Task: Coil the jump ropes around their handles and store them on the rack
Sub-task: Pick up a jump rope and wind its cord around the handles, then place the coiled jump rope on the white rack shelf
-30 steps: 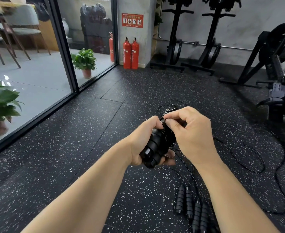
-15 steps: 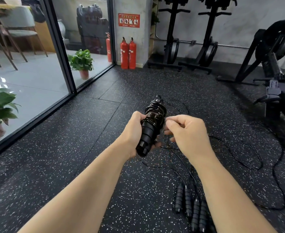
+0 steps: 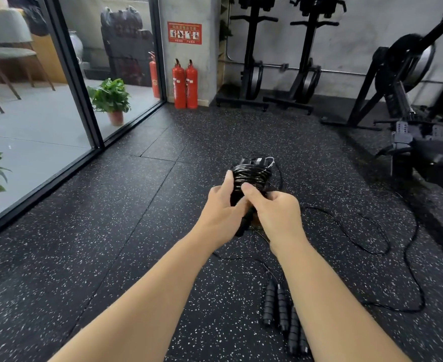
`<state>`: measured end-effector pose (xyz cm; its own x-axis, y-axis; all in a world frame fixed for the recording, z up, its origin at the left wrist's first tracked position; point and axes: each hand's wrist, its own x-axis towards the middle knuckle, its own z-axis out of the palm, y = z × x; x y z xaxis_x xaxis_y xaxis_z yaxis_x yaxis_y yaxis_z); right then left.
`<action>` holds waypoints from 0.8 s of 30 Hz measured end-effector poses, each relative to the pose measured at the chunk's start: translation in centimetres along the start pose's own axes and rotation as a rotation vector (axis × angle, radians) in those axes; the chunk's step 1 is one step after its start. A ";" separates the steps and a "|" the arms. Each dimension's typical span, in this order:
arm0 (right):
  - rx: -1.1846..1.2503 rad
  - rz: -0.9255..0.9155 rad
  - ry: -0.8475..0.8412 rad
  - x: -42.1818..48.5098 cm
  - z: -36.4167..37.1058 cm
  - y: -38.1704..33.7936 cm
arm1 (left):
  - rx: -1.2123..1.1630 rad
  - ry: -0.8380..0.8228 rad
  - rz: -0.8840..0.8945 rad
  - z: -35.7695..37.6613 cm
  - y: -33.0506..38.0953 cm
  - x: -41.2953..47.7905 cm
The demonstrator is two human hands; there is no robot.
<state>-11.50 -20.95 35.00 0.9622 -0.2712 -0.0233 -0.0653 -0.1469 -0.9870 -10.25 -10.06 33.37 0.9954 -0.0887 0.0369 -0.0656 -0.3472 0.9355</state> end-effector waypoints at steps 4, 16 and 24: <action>0.141 0.110 0.052 0.4 -0.8 0.5 | -0.088 -0.054 0.065 0.2 0.1 -0.1; 0.211 0.145 0.050 0.4 -4.1 0.6 | -0.683 -0.244 -0.241 0.7 1.5 0.2; 0.201 0.227 0.139 -1.0 -7.4 1.7 | -0.630 -0.308 -0.293 4.4 2.4 -1.1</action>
<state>-14.51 -28.01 34.55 0.8829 -0.4049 -0.2379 -0.2072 0.1188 -0.9711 -11.82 -14.93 34.06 0.8951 -0.3639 -0.2575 0.3432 0.1937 0.9191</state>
